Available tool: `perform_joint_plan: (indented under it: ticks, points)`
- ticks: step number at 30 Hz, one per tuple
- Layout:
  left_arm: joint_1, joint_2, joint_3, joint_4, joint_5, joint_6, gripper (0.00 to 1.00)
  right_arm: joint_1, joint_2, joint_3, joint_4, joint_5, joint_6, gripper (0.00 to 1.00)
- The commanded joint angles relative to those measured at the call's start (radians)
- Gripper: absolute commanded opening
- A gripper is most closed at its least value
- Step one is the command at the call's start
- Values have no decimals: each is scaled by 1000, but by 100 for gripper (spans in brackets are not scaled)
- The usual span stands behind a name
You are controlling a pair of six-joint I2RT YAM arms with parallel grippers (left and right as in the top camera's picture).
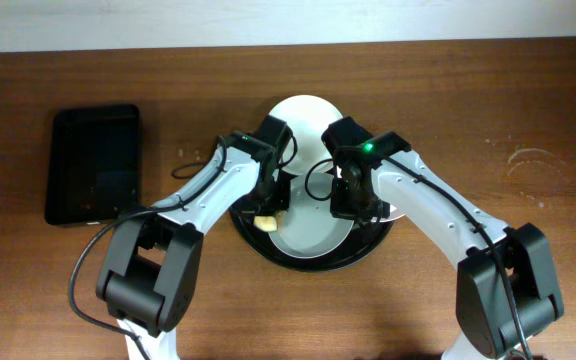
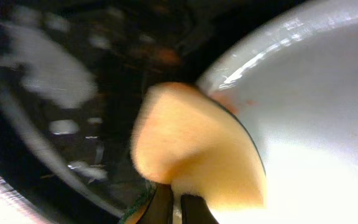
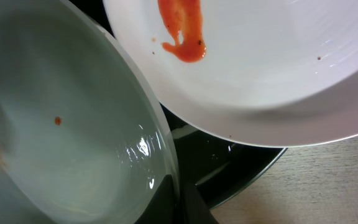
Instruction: Clean dirty plates on tray and stack at the side
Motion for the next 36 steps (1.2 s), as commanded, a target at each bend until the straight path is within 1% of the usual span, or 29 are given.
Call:
perform_joint_plan:
  ticks: [1,4,6,7,9,11,13,15,19,23,26,28,31,36]
  points:
    - [10,21,69,-31,-146,-13,0,3,-32,15,-13,21,8,4]
    - [10,17,99,-58,-143,-13,0,3,-32,15,-18,29,8,4]
    - [10,12,108,-65,-104,-3,0,3,-32,15,-18,29,8,4]
    - [10,8,108,-64,-62,3,0,3,-32,15,-18,29,8,4]
    - [10,8,107,-52,85,19,0,3,-32,15,-18,32,8,4]
    - [10,8,105,-39,198,25,0,3,-32,15,-17,32,8,4]
    - [5,8,102,-26,253,25,0,3,-32,15,-14,32,8,4]
    - [-5,9,88,10,257,24,0,3,-32,15,-14,32,8,4]
    - [-39,10,14,148,378,18,0,4,-32,15,-14,32,8,4]
    - [-47,14,-35,205,401,-3,0,4,-32,15,-14,32,7,4]
    - [-48,27,-77,310,489,-3,0,4,-32,15,-14,32,7,4]
    - [-48,38,-96,346,510,-3,0,4,-32,15,-12,32,7,4]
    - [-48,58,-113,354,505,-2,0,4,-32,15,-9,32,4,4]
    - [-40,58,-106,331,413,-3,0,4,-32,15,-10,32,4,4]
